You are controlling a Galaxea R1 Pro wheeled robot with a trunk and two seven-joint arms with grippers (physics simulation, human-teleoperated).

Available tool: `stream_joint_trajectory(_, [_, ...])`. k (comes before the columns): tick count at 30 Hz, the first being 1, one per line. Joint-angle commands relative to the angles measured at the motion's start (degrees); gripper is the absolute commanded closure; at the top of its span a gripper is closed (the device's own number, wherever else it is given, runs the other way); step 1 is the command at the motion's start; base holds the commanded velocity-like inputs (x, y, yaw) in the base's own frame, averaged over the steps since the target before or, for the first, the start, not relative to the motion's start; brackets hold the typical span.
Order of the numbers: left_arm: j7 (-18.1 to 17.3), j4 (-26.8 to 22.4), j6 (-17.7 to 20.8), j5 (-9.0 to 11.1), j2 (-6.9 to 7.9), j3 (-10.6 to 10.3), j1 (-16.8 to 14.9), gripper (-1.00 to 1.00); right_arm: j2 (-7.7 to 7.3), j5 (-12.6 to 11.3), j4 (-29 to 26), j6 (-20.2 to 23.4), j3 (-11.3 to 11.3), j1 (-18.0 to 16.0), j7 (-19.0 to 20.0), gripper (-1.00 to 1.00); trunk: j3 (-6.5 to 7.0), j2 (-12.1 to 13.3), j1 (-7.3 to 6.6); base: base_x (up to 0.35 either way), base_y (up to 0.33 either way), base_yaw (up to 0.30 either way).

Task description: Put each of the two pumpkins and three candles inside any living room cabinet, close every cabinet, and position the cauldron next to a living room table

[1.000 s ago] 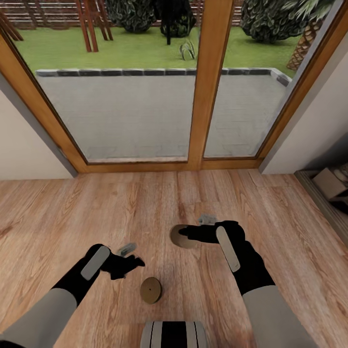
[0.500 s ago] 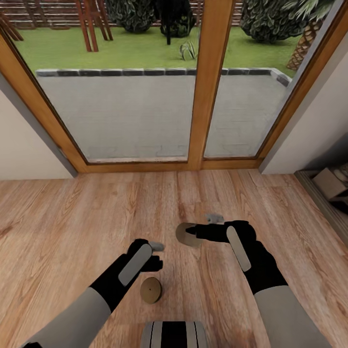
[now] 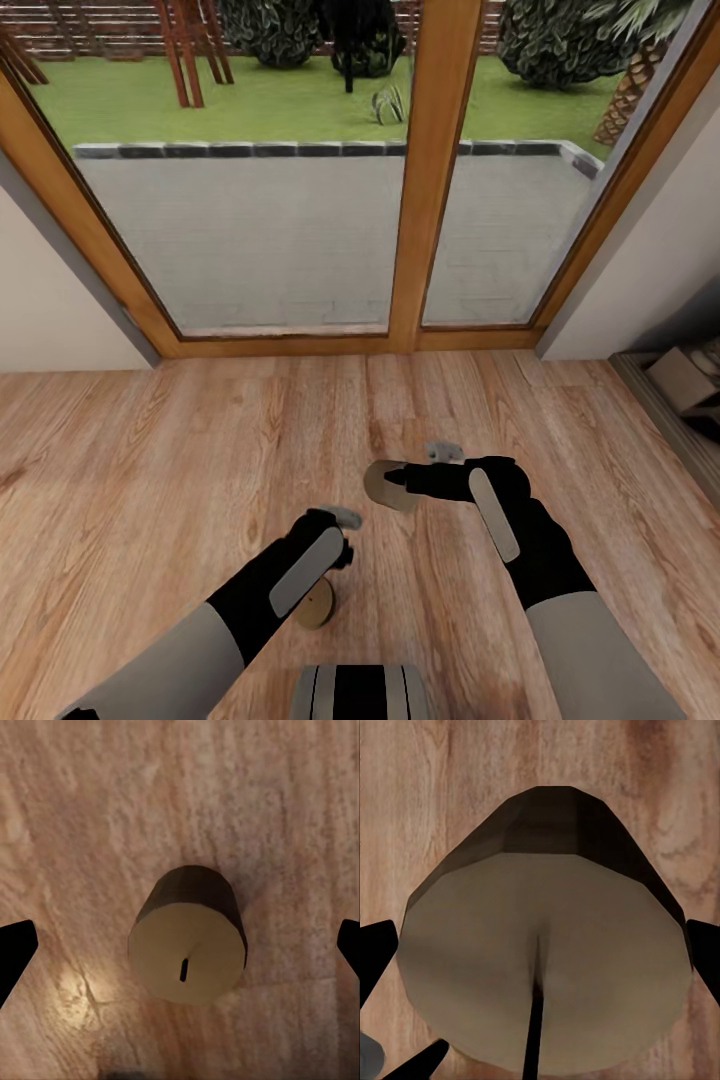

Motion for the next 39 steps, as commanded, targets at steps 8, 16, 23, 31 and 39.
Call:
stream_joint_trajectory(8, [-0.5, 0.66, -6.78, 0.11, 0.66, -1.2, 0.02, -1.0, 0.18, -0.08, 0.08, -0.01, 0.09, 0.0, 0.01, 1.0, 0.0, 0.0, 0.0, 0.0, 0.0, 0.0])
stream_joint_trajectory(16, [-10.72, 0.9, -12.23, 0.37, 4.14, -1.25, 0.03, -1.0, 0.26, -0.08, 0.25, -0.01, 0.1, 0.0, 0.01, 1.0, 0.0, 0.0, 0.0, -0.1, 0.0, 0.0])
stream_joint_trajectory(23, [-16.46, 4.61, -12.41, 0.25, 4.53, -1.28, 0.03, -1.0, 0.26, -0.08, 0.27, -0.01, 0.1, 0.0, 0.01, 1.0, 0.0, 0.0, 0.0, -0.021, 0.0, 0.0])
stream_joint_trajectory(31, [-17.78, 5.41, -12.45, 0.39, 4.75, -1.21, 0.03, -1.0, 0.28, -0.08, 0.35, -0.01, 0.1, 0.0, 0.01, 1.0, 0.0, 0.0, 0.0, -0.115, 0.0, 0.0])
stream_joint_trajectory(39, [-17.96, 5.47, -12.45, 0.4, 4.85, -1.14, 0.03, -1.0, 0.28, -0.08, 0.35, -0.01, 0.1, 0.0, 0.01, 1.0, 0.0, 0.0, 0.0, -0.096, 0.0, 0.0])
